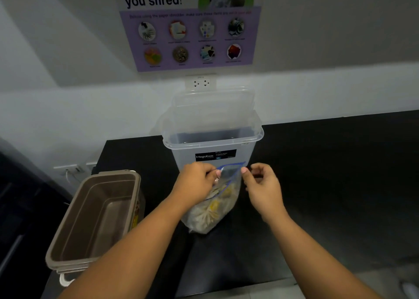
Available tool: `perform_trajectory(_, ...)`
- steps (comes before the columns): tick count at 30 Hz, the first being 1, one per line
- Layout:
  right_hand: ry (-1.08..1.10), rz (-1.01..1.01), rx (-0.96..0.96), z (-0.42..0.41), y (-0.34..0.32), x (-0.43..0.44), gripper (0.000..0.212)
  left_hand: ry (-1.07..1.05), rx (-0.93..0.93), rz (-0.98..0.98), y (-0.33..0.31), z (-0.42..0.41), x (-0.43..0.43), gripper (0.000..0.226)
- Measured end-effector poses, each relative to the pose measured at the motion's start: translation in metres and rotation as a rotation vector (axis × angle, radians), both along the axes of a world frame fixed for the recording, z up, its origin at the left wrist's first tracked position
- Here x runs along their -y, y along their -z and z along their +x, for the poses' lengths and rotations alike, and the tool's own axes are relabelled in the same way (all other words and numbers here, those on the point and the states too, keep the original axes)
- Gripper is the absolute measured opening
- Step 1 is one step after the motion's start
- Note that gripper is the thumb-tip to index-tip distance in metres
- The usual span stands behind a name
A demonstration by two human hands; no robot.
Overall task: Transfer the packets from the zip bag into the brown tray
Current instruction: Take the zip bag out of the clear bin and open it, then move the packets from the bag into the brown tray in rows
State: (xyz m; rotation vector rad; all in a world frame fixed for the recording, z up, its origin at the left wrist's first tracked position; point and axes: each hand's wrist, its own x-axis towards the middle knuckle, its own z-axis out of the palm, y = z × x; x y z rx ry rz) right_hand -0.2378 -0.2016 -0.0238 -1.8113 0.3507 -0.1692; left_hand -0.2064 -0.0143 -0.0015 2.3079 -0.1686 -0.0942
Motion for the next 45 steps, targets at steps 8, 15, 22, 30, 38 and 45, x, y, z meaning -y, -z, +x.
perform_trajectory(8, -0.324, 0.338, -0.537, -0.002, -0.009, -0.03, 0.023, -0.296, -0.455, -0.69, 0.007, -0.021, 0.005, 0.025)
perform_trajectory(15, -0.002, 0.819, -0.597, 0.007, -0.007, -0.034, 0.03, -0.529, -0.709, -1.029, 0.019, -0.027, -0.007, 0.017)
perform_trajectory(22, 0.102, 1.045, -0.588, 0.012, 0.014, -0.028, 0.03, -0.691, -0.853, -1.22, 0.038, -0.023, -0.029, 0.023)
perform_trajectory(30, -0.162, 0.923, -0.598, -0.002, 0.035, -0.031, 0.033, -0.662, -0.973, -1.247, 0.046, -0.019, -0.025, 0.026)
perform_trajectory(38, -0.208, 0.836, -0.625, 0.006, 0.04, -0.041, 0.037, -0.459, -0.905, -0.901, 0.048, -0.014, -0.013, 0.048)
perform_trajectory(45, -0.195, 0.803, -0.639, 0.015, 0.039, -0.035, 0.038, -0.537, -0.883, -0.893, 0.06, -0.01, -0.013, 0.04)
